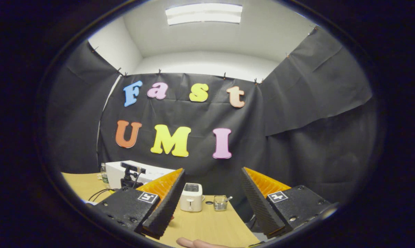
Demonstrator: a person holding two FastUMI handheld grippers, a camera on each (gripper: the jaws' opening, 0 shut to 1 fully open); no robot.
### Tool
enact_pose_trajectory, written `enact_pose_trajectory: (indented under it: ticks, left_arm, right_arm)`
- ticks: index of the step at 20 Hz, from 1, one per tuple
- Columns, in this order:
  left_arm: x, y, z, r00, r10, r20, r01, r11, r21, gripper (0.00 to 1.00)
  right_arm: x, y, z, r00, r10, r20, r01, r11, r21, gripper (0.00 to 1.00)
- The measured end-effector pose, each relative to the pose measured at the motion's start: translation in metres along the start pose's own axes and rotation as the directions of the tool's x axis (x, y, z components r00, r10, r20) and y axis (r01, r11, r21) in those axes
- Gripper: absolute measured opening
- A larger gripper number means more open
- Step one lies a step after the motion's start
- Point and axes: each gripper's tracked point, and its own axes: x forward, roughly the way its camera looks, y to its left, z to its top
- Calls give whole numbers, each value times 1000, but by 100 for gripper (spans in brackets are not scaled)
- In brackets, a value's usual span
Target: Open the microwave oven with the left hand, put the food in, and close the microwave oven.
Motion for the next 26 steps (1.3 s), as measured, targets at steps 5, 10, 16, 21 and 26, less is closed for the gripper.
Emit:
enact_pose_trajectory:
  ticks: [5,10,16,21,26]
  left_arm:
    - [12,12,2,997,68,22,-69,996,51,47]
    - [14,12,-3,997,75,-3,-75,997,15,22]
    - [7,12,-4,998,60,-22,-60,998,-2,12]
    - [-13,13,-9,999,42,-7,-42,999,10,6]
    - [-57,18,-13,1000,-16,23,15,1000,4,7]
  right_arm:
    - [-12,-8,0,1000,2,22,-3,1000,5,100]
    - [-12,-15,-12,1000,1,-16,-1,1000,12,100]
    - [-15,-21,-15,999,-7,-38,7,1000,15,100]
    - [-20,-23,-14,1000,-10,-24,10,1000,21,100]
    - [-22,-18,-22,998,-1,-62,4,999,51,100]
